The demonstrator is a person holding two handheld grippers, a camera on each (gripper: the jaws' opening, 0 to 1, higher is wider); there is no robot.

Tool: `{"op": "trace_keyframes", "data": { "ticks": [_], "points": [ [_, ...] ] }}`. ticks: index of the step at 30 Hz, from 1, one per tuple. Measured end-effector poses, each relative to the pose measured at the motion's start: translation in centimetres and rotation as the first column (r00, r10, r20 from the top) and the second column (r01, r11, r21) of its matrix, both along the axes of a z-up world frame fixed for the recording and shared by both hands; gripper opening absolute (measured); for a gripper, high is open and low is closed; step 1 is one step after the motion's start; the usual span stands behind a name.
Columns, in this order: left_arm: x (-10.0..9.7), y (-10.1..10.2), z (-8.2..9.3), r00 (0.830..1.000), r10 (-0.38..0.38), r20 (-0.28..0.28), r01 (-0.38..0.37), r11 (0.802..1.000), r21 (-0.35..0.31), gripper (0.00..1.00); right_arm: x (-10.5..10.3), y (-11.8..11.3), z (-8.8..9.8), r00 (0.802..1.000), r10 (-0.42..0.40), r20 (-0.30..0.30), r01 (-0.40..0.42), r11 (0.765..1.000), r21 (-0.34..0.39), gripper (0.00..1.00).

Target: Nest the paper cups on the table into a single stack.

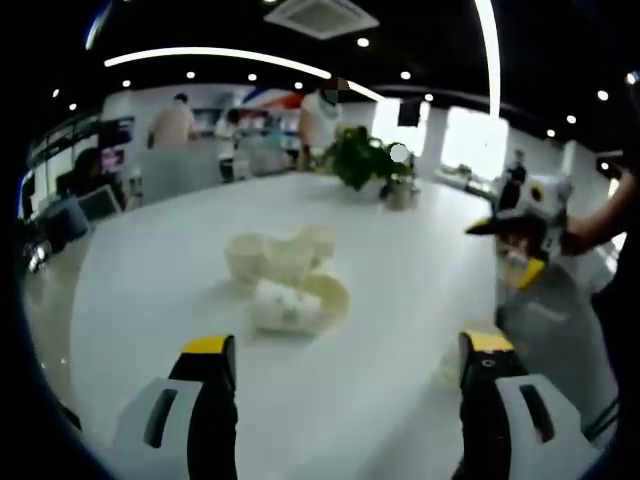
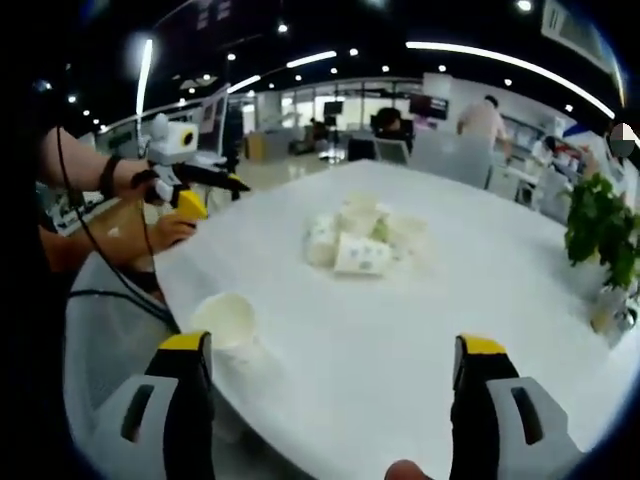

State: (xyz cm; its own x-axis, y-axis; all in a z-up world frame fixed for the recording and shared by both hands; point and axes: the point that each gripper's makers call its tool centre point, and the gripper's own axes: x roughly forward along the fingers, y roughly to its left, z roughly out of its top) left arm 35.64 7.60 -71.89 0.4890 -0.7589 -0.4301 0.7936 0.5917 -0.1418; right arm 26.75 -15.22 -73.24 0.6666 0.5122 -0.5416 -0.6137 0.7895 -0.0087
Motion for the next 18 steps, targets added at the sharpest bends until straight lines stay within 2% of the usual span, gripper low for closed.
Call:
{"op": "trace_keyframes", "data": {
  "ticks": [10,18],
  "points": [
    [2.6,-0.5,-0.9,1.0,0.003,-0.01,-0.003,1.0,-0.012,0.92,0.0,-0.7,-0.7,1.0,-0.003,-0.025,0.003,1.0,-0.022,0.96],
    [4.0,-0.7,-2.0,1.0,-0.005,-0.031,0.005,1.0,-0.007,0.93,0.1,-0.8,-1.1,0.999,0.009,-0.047,-0.01,0.999,-0.034,0.96]
  ]
}}
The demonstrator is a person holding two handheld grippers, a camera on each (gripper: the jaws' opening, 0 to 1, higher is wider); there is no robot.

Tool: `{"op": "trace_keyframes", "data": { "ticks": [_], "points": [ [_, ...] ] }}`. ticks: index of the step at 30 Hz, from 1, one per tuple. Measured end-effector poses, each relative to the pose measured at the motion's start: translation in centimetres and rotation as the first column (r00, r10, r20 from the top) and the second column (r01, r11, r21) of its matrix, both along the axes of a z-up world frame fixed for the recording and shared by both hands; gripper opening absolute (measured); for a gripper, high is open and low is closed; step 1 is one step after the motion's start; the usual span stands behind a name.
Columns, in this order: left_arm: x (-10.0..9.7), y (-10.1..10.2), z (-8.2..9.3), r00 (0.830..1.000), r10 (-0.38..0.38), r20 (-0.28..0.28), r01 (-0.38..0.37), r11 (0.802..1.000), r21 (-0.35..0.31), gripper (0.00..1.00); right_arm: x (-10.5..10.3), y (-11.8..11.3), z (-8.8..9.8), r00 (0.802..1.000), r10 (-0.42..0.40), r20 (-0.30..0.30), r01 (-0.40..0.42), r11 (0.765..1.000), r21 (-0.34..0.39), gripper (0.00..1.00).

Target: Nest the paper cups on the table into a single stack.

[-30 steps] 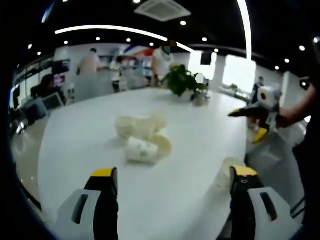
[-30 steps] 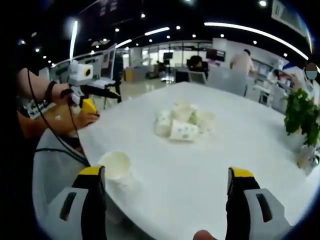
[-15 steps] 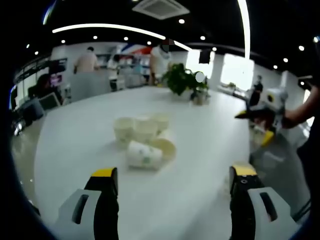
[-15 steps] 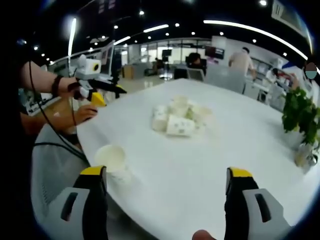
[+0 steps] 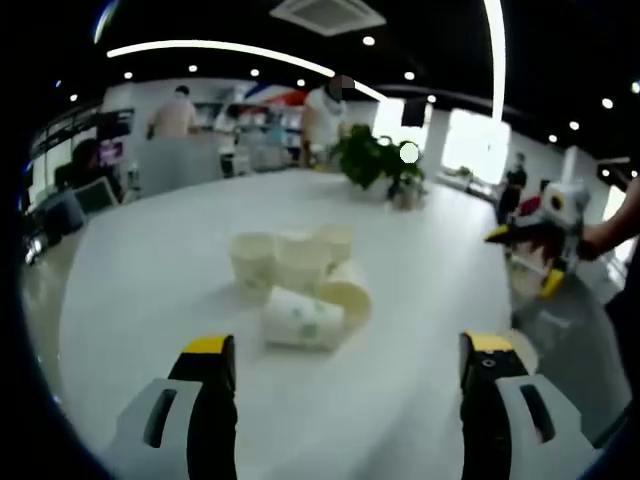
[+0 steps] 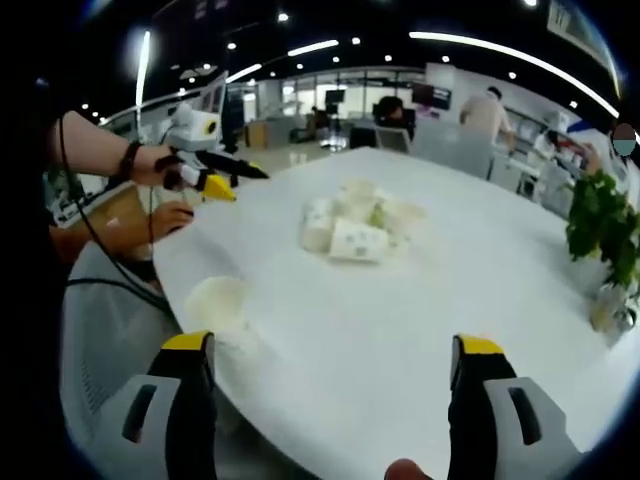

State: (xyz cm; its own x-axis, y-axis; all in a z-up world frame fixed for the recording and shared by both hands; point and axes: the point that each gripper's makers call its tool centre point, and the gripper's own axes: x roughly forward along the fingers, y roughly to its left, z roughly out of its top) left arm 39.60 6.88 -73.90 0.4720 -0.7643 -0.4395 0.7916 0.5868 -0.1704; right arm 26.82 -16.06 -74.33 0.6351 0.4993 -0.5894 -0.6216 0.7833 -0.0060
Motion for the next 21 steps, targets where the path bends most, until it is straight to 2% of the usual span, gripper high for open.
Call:
{"op": "trace_keyframes", "data": {
  "ticks": [9,21],
  "points": [
    [1.8,-0.9,-0.6,1.0,-0.003,-0.013,0.003,1.0,-0.018,0.93,-0.1,-0.5,0.2,1.0,0.004,-0.014,-0.005,1.0,-0.02,0.96],
    [3.8,-3.2,-1.4,0.999,-0.03,-0.033,0.028,0.998,-0.063,0.93,-1.1,-2.4,0.3,0.999,-0.039,-0.035,0.038,0.998,-0.043,0.95]
  ]
}}
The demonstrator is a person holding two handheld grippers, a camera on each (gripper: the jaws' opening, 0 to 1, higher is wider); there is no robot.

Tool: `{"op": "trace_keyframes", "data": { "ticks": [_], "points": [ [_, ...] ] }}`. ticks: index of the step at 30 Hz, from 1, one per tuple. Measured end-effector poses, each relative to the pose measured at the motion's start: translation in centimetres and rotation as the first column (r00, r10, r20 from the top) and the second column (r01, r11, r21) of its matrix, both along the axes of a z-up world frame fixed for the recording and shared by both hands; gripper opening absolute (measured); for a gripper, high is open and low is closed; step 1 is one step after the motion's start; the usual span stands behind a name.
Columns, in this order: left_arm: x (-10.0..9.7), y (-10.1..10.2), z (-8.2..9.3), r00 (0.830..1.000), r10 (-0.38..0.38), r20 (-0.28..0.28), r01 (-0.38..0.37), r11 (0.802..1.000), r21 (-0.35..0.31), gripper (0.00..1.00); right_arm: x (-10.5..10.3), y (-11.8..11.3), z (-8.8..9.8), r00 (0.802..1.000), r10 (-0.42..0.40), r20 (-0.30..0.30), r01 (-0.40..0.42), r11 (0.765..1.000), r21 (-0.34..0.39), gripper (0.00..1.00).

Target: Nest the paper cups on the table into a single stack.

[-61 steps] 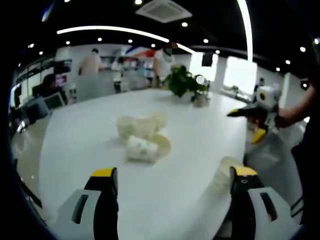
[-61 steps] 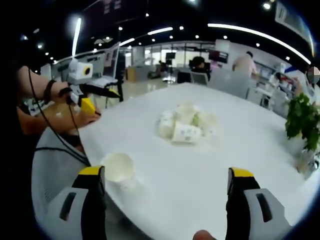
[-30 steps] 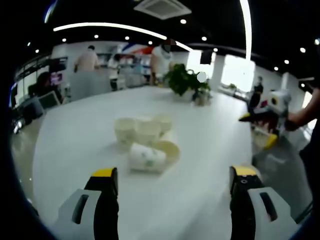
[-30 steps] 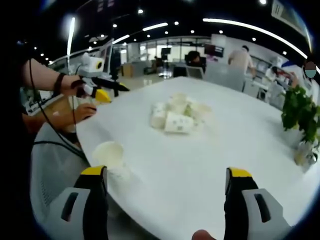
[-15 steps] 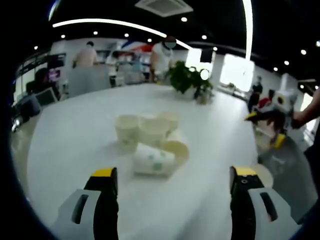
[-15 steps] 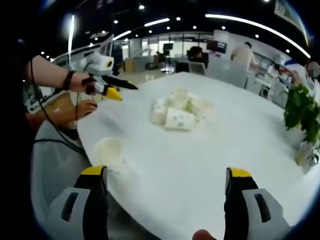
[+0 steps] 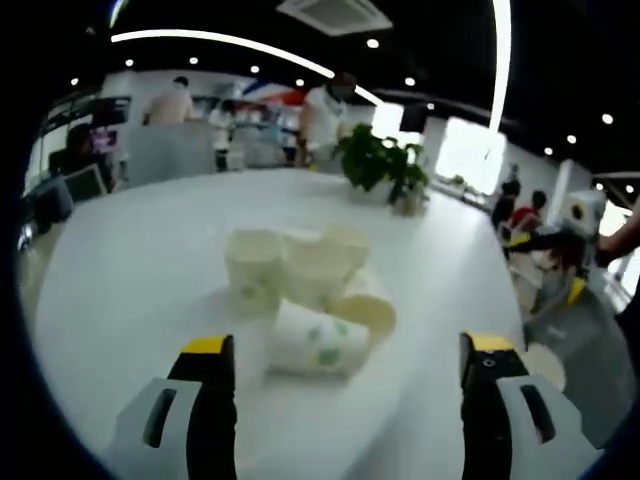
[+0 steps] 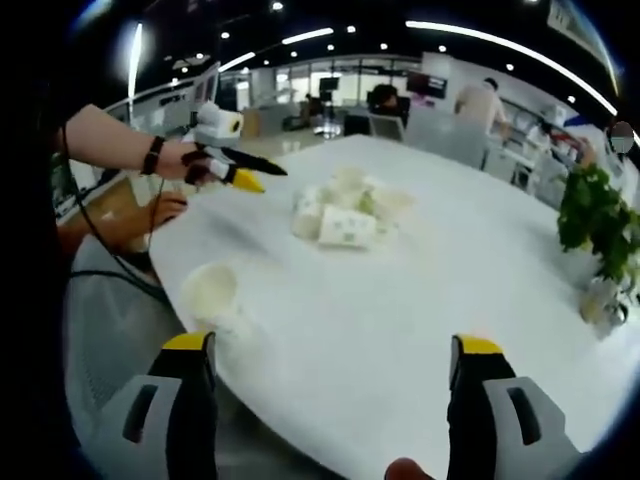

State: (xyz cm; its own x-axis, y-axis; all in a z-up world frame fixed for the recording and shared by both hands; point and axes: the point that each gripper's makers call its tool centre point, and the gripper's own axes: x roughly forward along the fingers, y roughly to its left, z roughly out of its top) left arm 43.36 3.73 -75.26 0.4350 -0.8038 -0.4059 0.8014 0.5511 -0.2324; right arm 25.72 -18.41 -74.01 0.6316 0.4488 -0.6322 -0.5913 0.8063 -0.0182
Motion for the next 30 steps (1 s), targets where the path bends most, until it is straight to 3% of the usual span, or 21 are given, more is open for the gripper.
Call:
{"op": "trace_keyframes", "data": {
  "ticks": [5,15,18,30],
  "points": [
    [0.4,-0.6,-1.3,0.999,-0.025,-0.026,0.026,1.0,0.001,0.92,-0.5,-0.6,0.1,0.999,-0.037,0.001,0.037,0.999,0.013,0.94],
    [1.4,-1.6,-1.9,0.998,-0.048,-0.049,0.047,0.999,-0.025,0.9,-1.2,-1.0,-0.3,0.998,-0.054,-0.023,0.054,0.998,0.015,0.93],
    [1.7,-1.9,-2.1,0.996,-0.047,-0.079,0.044,0.998,-0.037,0.89,-1.5,-1.0,-0.4,0.999,-0.044,-0.025,0.044,0.999,0.016,0.92],
    [1.2,-2.9,-2.4,0.993,-0.082,-0.089,0.079,0.996,-0.035,0.85,-1.9,-1.8,-0.6,0.997,-0.069,-0.039,0.07,0.997,0.019,0.91]
  ]
}}
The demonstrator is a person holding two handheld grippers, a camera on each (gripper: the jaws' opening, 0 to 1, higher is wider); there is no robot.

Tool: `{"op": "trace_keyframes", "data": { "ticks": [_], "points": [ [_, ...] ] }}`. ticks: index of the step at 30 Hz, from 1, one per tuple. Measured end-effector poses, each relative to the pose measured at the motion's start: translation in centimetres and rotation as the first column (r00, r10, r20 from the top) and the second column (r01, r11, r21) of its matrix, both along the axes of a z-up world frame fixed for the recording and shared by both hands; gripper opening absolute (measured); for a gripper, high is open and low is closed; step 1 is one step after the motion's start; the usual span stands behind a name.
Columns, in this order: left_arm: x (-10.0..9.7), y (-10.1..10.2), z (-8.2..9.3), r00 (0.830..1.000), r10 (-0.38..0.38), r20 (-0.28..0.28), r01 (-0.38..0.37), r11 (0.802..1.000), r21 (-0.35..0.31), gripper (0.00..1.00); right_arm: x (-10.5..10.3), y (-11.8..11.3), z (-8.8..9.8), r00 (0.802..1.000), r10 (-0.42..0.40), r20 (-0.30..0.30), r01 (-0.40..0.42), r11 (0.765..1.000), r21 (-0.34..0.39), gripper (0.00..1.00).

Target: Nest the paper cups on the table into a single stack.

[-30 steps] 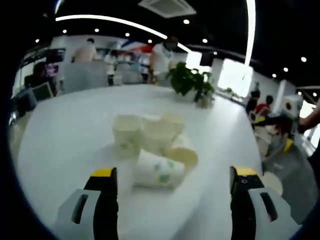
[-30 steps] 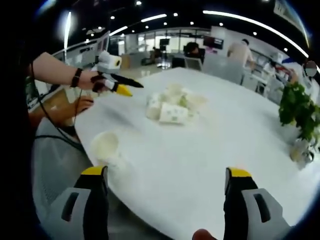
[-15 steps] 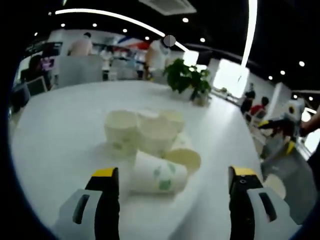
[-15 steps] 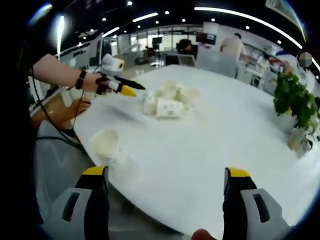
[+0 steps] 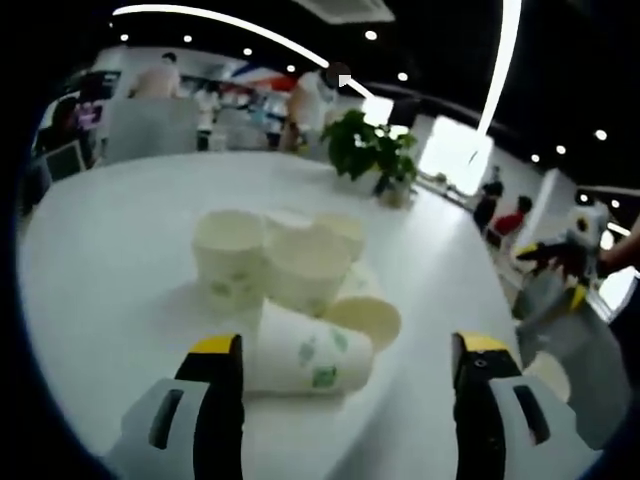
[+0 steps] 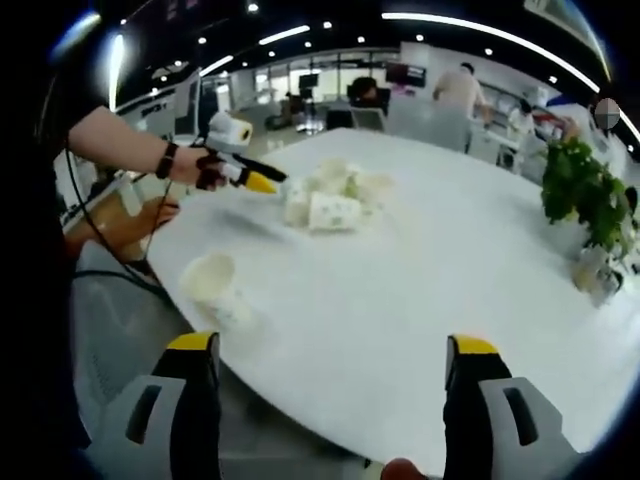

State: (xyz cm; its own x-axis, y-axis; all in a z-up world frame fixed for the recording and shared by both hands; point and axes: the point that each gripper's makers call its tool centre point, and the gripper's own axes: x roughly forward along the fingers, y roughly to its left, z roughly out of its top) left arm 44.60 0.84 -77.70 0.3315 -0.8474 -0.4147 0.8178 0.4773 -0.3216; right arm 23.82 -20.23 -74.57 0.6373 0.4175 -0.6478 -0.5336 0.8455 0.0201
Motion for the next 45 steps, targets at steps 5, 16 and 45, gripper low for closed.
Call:
{"op": "trace_keyframes", "data": {
  "ticks": [5,16,45],
  "points": [
    [-0.2,0.0,0.2,1.0,-0.014,0.002,0.014,1.0,-0.002,0.81,0.2,-0.1,0.1,1.0,-0.001,0.003,0.001,1.0,0.001,0.91],
    [-0.7,0.2,0.4,1.0,-0.01,-0.024,0.009,0.999,-0.032,0.73,0.4,-0.1,0.0,1.0,-0.003,0.005,0.002,1.0,0.006,0.9],
    [-3.4,0.7,-0.6,0.996,-0.027,-0.081,0.02,0.996,-0.089,0.47,0.6,1.0,0.2,1.0,0.017,0.011,-0.017,0.999,0.028,0.88]
  ]
}}
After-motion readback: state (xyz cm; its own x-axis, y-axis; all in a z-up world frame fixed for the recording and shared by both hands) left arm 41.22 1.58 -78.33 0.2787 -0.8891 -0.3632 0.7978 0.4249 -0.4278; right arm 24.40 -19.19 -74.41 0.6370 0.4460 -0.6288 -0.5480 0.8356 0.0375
